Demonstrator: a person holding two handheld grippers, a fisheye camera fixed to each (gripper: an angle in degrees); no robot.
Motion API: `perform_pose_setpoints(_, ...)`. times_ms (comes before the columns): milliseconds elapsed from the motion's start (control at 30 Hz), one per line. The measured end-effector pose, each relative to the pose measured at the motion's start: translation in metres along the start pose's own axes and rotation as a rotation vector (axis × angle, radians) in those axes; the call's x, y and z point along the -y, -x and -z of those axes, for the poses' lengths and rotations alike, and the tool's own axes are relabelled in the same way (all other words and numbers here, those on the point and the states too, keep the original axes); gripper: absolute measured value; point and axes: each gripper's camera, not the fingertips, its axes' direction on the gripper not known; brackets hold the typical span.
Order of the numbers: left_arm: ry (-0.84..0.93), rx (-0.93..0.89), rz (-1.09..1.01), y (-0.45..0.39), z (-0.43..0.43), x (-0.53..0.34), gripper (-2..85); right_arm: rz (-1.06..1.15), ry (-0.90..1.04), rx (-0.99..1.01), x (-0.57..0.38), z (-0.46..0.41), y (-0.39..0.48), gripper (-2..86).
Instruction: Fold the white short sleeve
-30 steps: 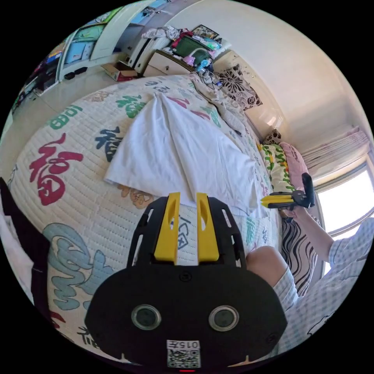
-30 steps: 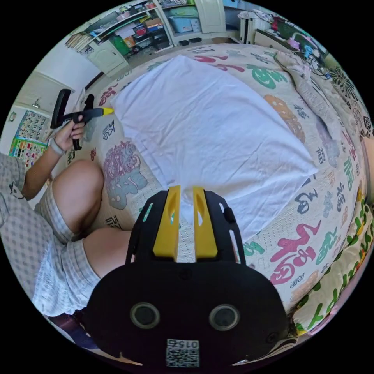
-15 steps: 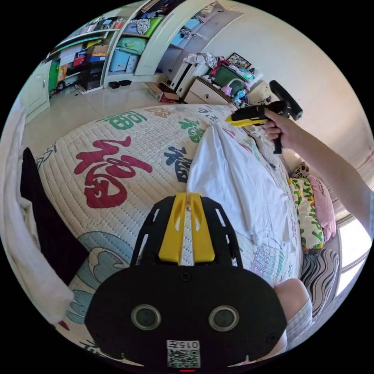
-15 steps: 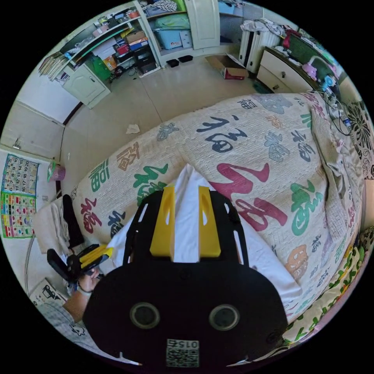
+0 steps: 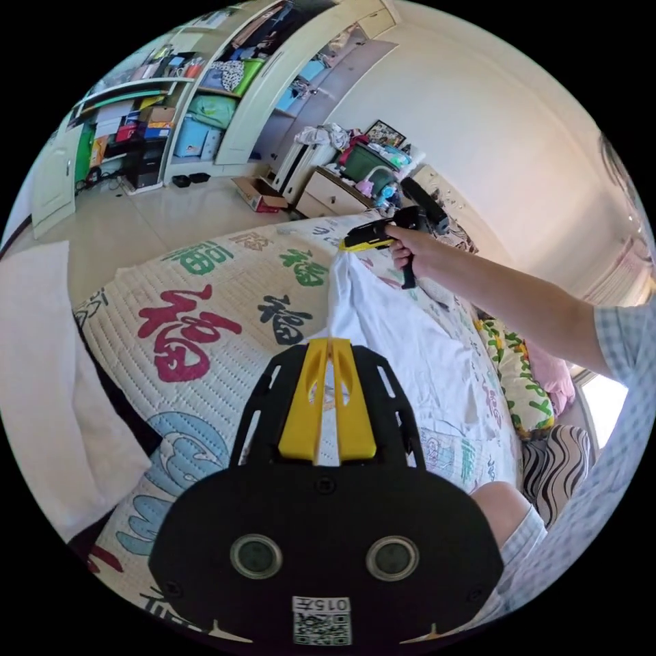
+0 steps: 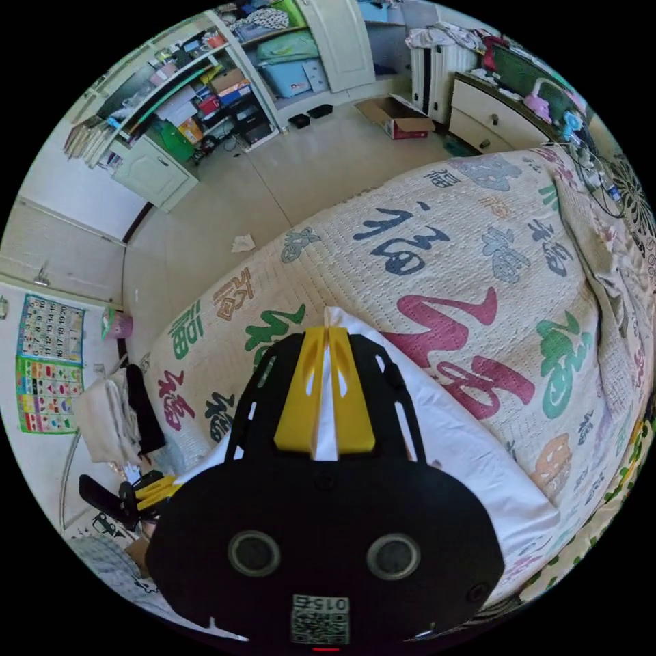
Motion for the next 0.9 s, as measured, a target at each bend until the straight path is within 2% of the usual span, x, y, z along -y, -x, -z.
perform_pose_setpoints(67,-0.023,-0.071,-0.104,-0.034,0.006,-0.003,-0.7,-0.006,-0.103,0.137,-0.036,0.049,-0.035,-0.9)
perform_pose_setpoints(233,0.049,-0.308,-0.318,-0.126,-0.007,-0.015,-0.7,-0.091,-0.252,0.266,-0.141,0.144,-0.139,-0.9)
perform_pose_setpoints(433,0.178,-0.522,-0.536,-0.248,-0.089,-0.060,-0.6,-0.312,-0.324,0.239,-0.269,0.187,-0.286,-0.9)
perform_pose_setpoints(667,0.378,-0.486,-0.705,-0.353,-0.217,-0.116,-0.5,-0.537,-0.314,0.228,-0.351,0.139,-0.415,-0.8)
perform_pose_setpoints(833,0.375,-0.477,-0.771,-0.381,-0.243,-0.113,0.0,-0.515,-0.394,0.272,-0.376,0.140,-0.448,-0.6)
perform_pose_setpoints(900,0.390,-0.454,-0.798,-0.387,-0.256,-0.113,0.6,-0.512,-0.358,0.230,-0.380,0.135,-0.460,-0.4)
